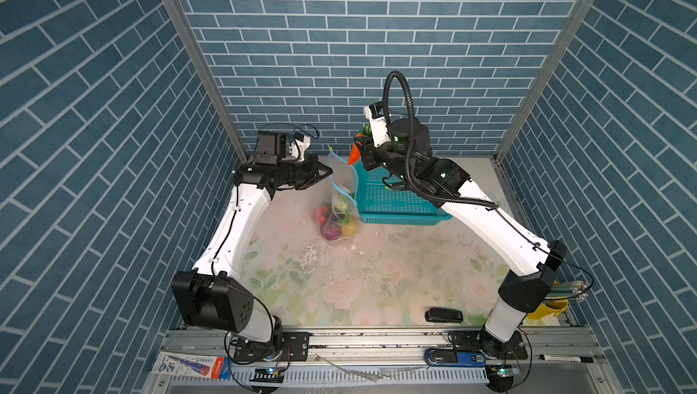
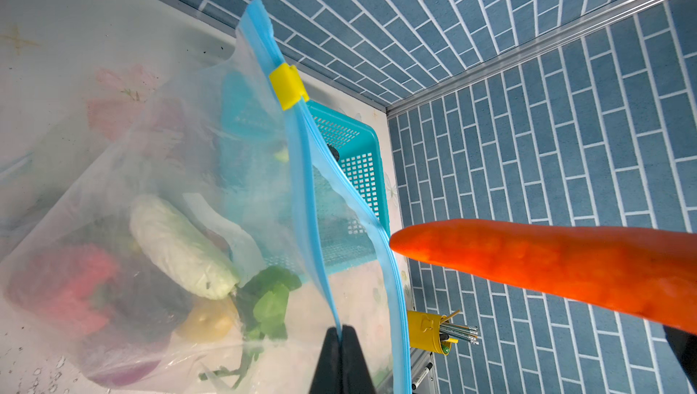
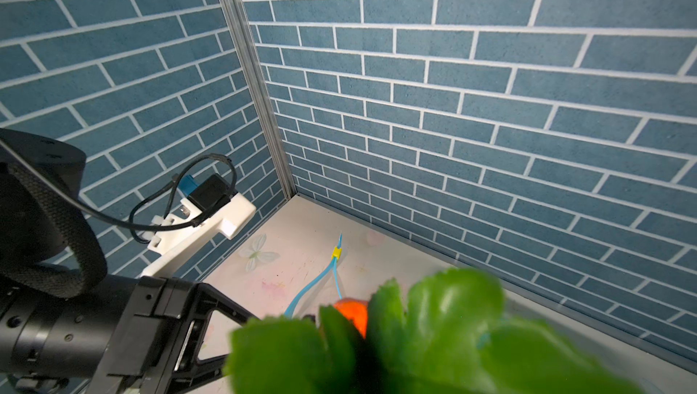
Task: Place the food in the zip-top bag and seal the zipper
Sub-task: 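Carry the carrot with the right gripper toward the bag opening, then lower the carrot into the bag and open the right gripper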
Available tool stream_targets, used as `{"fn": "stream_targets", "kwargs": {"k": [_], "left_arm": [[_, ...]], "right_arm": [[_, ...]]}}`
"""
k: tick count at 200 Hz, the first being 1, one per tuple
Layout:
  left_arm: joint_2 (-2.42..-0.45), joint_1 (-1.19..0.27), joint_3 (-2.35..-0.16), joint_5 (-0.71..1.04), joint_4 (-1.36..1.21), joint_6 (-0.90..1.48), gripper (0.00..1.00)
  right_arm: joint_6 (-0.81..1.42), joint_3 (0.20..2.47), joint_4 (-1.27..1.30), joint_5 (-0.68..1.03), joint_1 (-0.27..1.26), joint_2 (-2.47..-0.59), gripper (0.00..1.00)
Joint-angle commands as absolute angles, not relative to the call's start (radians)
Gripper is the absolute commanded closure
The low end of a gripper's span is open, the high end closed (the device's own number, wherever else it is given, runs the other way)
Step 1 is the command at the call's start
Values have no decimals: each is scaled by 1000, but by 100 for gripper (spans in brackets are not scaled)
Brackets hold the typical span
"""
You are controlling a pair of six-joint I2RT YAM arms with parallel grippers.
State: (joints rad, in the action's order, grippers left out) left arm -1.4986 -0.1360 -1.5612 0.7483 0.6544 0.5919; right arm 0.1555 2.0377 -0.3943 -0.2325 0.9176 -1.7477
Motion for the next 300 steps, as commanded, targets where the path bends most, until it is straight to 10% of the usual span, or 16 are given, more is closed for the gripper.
{"fn": "stream_targets", "kwargs": {"k": [1,300], "left_arm": [[-1497,-136,-1581,750,649,589,100],[-1454,-138,-1557,744,646,591,100]], "right_arm": [[108,2068,-357,-228,937,-1696,65],[220,2038,-473,-113,936,-1960,65]]}}
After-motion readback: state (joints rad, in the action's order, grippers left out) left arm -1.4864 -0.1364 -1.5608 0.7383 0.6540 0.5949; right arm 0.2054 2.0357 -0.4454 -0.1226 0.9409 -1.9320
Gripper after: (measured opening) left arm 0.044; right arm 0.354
